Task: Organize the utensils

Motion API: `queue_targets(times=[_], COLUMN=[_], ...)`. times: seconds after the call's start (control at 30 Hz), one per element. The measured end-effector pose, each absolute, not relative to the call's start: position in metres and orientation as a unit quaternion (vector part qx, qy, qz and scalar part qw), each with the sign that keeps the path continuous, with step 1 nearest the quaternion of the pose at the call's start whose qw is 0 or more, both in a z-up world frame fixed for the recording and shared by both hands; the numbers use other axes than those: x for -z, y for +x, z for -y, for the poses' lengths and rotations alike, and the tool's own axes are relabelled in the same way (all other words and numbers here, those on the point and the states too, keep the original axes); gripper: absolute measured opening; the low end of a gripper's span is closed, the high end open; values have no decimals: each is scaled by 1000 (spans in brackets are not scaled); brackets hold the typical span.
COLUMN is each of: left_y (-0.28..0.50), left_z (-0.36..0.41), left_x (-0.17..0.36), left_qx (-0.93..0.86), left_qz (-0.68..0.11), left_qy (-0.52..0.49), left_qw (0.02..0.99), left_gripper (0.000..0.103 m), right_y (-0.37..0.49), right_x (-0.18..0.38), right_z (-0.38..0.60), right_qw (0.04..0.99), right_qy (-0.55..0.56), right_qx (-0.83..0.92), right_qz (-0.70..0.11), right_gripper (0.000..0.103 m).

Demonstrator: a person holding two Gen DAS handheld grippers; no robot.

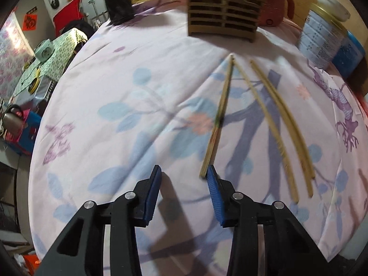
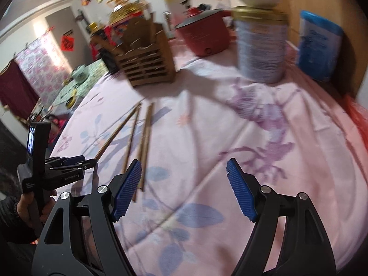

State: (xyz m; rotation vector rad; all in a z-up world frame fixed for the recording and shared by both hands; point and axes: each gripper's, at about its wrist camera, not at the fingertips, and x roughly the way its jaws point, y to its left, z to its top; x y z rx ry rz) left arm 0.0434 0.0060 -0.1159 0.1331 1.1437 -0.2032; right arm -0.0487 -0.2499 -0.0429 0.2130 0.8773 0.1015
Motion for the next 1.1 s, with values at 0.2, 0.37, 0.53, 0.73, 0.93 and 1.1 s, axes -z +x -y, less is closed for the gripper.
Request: queue_targets(times=[0.2, 0.37, 0.53, 0.73, 0.93, 1.1], left_y=[37, 44, 48, 39, 27, 22], left_z=[-11, 0, 16, -10, -49, -54], left_x=[116, 117, 118, 117, 116, 115], left_qx=[93, 101, 118, 92, 65, 59], left_qz=[-537, -530, -518, -524, -529, -527], left_qy=[64, 67, 74, 49, 25, 23], left_qw=[836, 839, 844, 845, 846, 847], left_gripper=[41, 40, 9, 6, 6, 6], right_y=[-46, -54, -59, -52, -49, -44], right_x=[41, 39, 38, 49, 84, 98], right_z=[223, 234, 257, 238, 194, 184], right_qw=[898, 901, 902, 894, 872, 866], right_qy=[64, 66, 96, 60, -44, -55], right_qx=[-81, -65, -43, -80, -125, -138], right_qz=[-427, -425, -418, -437, -471, -478], right_gripper=[75, 75, 75, 71, 49, 40])
